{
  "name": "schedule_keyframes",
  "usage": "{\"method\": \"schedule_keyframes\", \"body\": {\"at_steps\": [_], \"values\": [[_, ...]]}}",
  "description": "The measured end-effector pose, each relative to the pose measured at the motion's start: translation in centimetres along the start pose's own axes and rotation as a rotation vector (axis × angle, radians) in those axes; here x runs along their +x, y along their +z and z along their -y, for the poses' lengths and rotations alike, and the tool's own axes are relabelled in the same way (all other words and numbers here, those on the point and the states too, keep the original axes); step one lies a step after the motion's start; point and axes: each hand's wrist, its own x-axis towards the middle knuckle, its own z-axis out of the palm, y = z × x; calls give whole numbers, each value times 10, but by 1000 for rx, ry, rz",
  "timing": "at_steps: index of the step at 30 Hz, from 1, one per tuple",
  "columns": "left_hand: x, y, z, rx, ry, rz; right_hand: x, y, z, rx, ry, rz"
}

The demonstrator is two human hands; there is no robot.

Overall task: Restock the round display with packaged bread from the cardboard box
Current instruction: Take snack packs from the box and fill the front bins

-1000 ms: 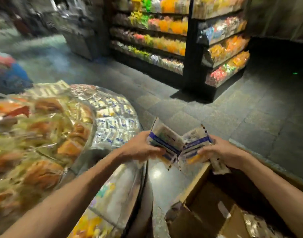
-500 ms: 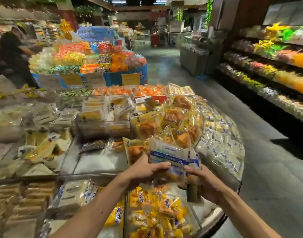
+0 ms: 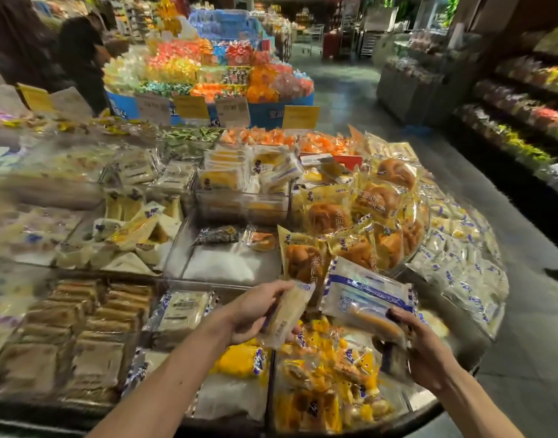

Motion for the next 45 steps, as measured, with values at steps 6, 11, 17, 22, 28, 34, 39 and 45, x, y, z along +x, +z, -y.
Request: {"method": "schedule_keyframes", "body": {"at_steps": [6,11,17,22,28,34,39,45], "values": [[40,43,9,66,15,84,-27,-53,2,15,-10,-128],[80,107,20,122,3,177,-35,-110,4,75,33,-191],[149,171,23,-69,-149,98,-41,-186,36,166,-87,-293],[193,208,8,-219,-171,70,-34,-251,66,245,-40,-339],[224,237,-14,158,0,27,-15,-285,87,243,-54,-357],[261,253,-18,398,172,-130,-1,-305,92,210,-40,-362],[283,255,-25,544,276,-211,5,-317,88,230,-24,-328],[312,262,-49,727,302,-366,7,-327,89,296,-46,-330]]}}
